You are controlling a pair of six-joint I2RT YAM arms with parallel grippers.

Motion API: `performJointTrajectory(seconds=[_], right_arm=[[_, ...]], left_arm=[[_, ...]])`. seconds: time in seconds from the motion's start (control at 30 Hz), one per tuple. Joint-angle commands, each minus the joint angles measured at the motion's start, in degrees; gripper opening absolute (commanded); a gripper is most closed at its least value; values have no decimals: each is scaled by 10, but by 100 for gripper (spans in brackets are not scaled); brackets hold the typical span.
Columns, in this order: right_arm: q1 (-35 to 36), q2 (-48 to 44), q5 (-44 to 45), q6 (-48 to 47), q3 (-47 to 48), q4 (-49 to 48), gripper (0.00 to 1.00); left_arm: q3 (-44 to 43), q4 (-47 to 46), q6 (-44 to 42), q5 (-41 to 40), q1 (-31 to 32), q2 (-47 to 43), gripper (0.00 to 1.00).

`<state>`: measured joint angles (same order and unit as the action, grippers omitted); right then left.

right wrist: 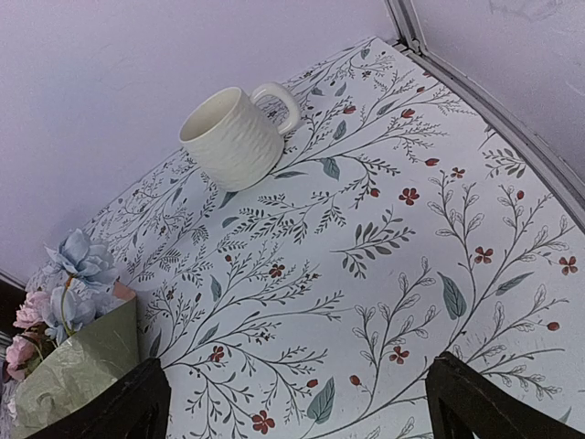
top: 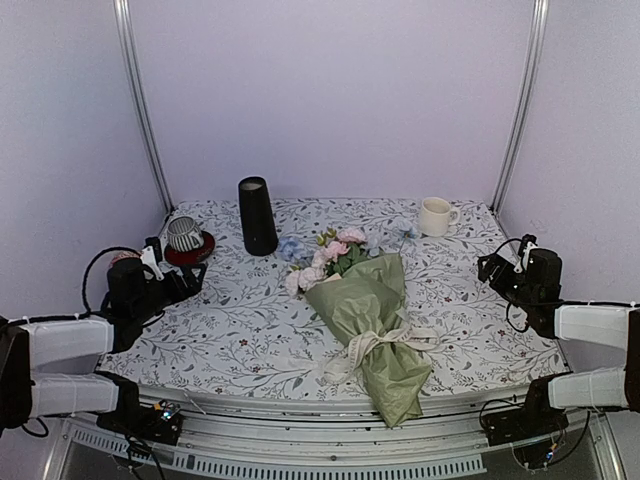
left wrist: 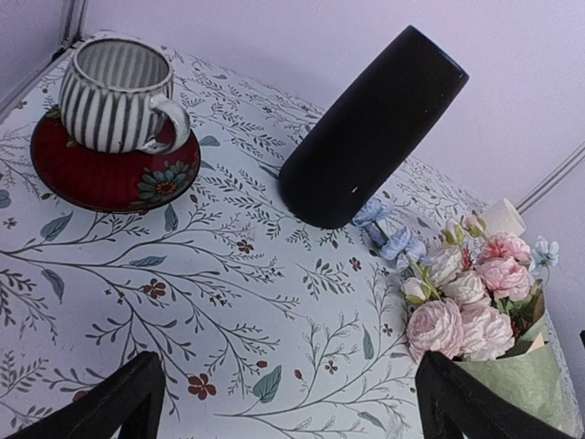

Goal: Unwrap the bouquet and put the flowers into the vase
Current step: Adjust the tied bouquet at the center of the board.

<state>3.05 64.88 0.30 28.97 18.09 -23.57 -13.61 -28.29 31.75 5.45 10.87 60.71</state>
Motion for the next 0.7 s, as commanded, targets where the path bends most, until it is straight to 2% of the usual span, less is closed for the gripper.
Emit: performJointTrajectory(seconds=[0.0,0.1,0.23,0.43,0.53,0.67], right_arm=[[1,-11,-1,-1,13,-5,100],[0,-10,-6,-3,15,-5,100],[0,-6,-35,-13,19,-5,100],[1,6,-83,-30,27,-8,100],[2,29,-140,-41,28,-30,100],[15,95,-203,-47,58,-42,100]], left_arm=[[-10,1,3,-2,6,-7,98],[-11,-2,-6,22,6,2,98],[-22,-13,-40,106,6,25,98],[-43,-13,-73,181,10,72,96],[-46,-35,-86,228,29,94,96],[-71,-26,-116,237,79,122,96]])
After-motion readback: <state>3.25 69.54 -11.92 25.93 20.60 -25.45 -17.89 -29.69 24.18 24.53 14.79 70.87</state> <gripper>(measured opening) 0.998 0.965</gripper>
